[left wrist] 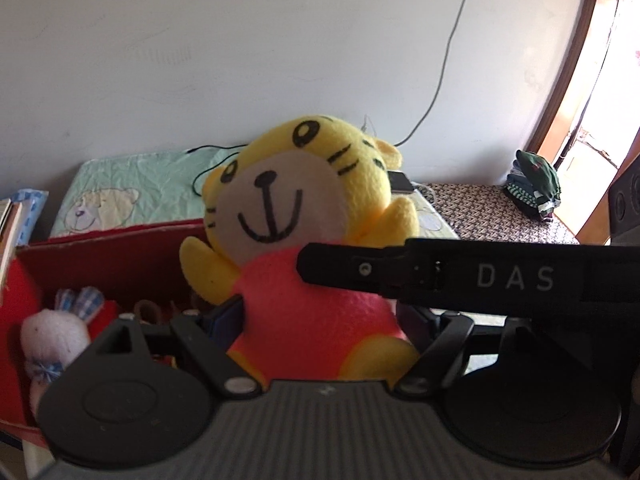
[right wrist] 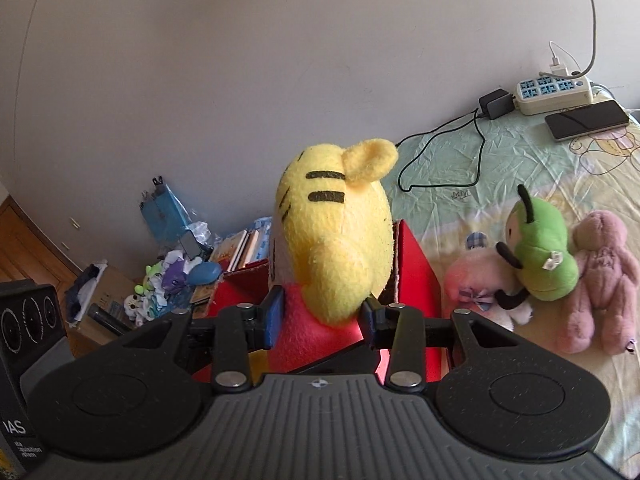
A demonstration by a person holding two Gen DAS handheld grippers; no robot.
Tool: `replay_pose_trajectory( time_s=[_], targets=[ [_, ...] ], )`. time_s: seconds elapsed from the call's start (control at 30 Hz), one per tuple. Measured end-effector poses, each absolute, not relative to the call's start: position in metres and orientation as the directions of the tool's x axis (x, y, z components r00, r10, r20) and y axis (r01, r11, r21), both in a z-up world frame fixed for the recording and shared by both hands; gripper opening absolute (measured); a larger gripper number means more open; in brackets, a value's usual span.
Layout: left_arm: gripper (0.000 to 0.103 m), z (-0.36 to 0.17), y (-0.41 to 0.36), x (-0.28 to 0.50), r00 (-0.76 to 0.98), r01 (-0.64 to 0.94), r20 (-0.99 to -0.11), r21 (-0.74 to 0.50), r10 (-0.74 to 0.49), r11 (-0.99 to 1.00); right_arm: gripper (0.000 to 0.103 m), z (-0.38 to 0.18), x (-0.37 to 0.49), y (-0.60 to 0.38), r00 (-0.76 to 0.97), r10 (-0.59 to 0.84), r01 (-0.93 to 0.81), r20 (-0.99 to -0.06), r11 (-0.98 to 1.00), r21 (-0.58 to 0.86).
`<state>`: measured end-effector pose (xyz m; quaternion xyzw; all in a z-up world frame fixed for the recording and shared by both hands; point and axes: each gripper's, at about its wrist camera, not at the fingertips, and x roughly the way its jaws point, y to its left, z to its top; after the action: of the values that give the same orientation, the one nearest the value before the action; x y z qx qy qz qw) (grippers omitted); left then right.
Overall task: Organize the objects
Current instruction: 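Lower the yellow tiger with both grippers into the red box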
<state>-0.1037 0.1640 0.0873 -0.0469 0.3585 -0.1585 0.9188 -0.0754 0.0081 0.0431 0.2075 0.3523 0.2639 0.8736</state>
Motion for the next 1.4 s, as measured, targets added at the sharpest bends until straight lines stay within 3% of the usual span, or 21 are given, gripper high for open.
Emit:
replay_pose_trajectory(
  time_s=[0.4, 0.73, 1.3, 1.4],
  targets=[
    [0.078, 0.045, 0.205, -0.075, 0.591, 0.265, -0.698, -0.305, -0.404, 0.915, 0.039, 0.031, -0.068, 0.053, 0.598, 0.474, -0.295, -0.646, 0.880, 0.373],
    [0.075, 0.019, 0.215, -0.055, 0.542, 0.257, -0.728, -0.331, -0.419, 0.908, 0.033, 0.006, -0.051, 0.065, 0.554, 0.425, -0.229, -0.716, 0.905, 0.360],
    [0.080, 0.004, 0.202, -0.049, 0.544, 0.260, -0.764, -0.240, -0.347, 0.935, 0.032, -0.003, -0.063, 0.047, 0.602, 0.467, -0.203, -0.648, 0.874, 0.441],
    [0.085, 0.004, 0.201, -0.049, 0.542, 0.257, -0.774, -0.218, -0.327, 0.941, 0.032, -0.005, -0.066, 0.041, 0.602, 0.485, -0.195, -0.635, 0.860, 0.473]
  ],
)
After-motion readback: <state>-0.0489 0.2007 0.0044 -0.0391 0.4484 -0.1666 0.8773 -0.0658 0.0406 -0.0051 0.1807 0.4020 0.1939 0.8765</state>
